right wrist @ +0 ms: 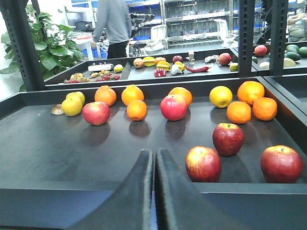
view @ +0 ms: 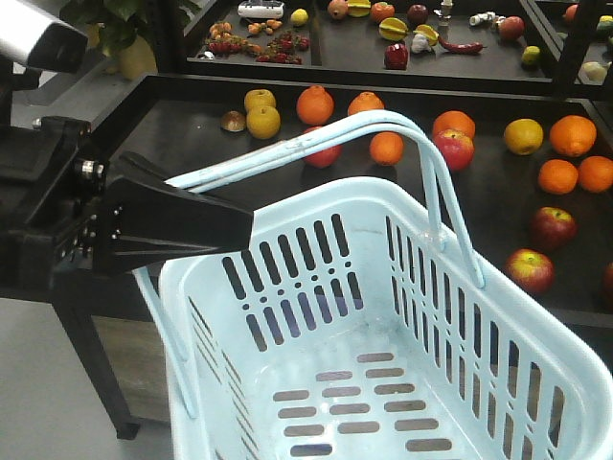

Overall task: Pick three apples into basket with both arms
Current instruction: 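Drive the base up to the fruit table edge holding the basket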

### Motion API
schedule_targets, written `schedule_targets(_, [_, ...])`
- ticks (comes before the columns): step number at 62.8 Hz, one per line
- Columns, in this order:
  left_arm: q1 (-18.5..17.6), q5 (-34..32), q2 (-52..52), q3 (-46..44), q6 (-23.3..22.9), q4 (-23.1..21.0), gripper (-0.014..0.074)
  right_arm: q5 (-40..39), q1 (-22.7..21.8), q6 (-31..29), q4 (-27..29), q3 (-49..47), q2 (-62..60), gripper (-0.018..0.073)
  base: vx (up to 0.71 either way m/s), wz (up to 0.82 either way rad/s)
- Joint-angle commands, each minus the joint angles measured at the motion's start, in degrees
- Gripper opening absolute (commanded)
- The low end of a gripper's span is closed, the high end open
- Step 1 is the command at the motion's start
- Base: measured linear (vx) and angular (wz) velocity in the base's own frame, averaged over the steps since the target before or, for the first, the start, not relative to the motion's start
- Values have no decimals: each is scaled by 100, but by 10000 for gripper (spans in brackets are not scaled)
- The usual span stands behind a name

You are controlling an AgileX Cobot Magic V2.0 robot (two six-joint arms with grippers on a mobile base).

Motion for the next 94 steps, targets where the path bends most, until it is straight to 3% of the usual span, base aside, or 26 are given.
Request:
schedule_targets(1, [-25,-773,-149,-137,-12,103,-6,-411,-14,-51,-71,83,-67,-5,0,-2])
schedule_targets(94, [-25,-773,-149,-137,-12,103,-6,-411,-14,-51,-71,83,-67,-5,2,-9])
